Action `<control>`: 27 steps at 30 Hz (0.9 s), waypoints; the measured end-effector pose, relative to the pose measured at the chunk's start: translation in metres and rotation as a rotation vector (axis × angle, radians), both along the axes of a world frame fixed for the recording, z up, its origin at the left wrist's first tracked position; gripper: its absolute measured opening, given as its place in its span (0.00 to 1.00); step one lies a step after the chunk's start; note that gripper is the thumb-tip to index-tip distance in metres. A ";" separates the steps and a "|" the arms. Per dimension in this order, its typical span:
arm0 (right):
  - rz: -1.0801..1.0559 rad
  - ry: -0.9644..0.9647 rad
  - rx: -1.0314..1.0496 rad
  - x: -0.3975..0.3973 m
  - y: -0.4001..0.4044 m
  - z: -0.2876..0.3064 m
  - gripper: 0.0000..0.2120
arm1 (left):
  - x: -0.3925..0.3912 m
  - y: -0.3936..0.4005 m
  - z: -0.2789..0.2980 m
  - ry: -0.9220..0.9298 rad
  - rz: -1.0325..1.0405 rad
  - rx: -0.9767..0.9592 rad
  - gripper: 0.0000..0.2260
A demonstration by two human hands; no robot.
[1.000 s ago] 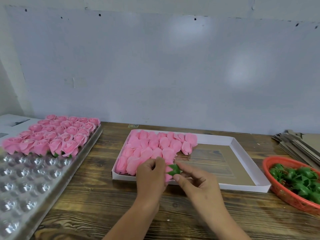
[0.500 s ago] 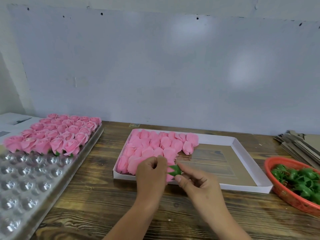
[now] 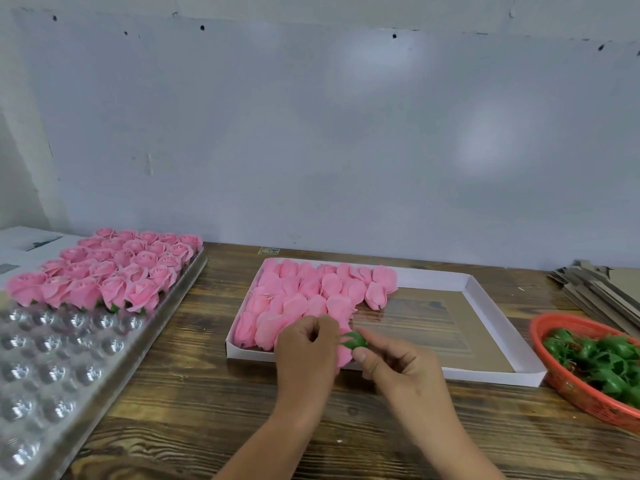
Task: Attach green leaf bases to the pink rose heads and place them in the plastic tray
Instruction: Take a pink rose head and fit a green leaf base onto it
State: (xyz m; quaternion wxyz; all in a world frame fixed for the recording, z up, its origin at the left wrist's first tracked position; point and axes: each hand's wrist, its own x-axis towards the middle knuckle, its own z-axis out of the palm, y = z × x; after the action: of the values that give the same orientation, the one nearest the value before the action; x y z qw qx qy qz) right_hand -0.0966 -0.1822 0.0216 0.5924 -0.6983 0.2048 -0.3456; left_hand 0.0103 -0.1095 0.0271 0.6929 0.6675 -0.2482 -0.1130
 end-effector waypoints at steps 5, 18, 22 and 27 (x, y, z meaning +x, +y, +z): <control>-0.050 -0.050 -0.057 0.002 0.001 -0.002 0.20 | 0.002 -0.001 -0.002 0.234 -0.068 0.001 0.21; -0.031 -0.053 0.129 0.000 0.003 0.002 0.16 | 0.000 0.000 0.001 0.137 -0.030 0.003 0.24; -0.055 -0.069 0.122 0.000 0.002 0.004 0.15 | 0.003 -0.001 -0.002 0.182 -0.023 0.000 0.22; -0.125 0.033 -0.082 0.000 0.005 -0.001 0.15 | 0.003 -0.002 -0.003 0.227 -0.034 0.003 0.24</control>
State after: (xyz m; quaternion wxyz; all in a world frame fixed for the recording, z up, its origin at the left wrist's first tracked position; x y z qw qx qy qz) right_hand -0.0963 -0.1776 0.0202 0.5372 -0.7133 0.2434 -0.3786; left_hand 0.0137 -0.1112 0.0246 0.7135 0.6471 -0.1794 -0.1998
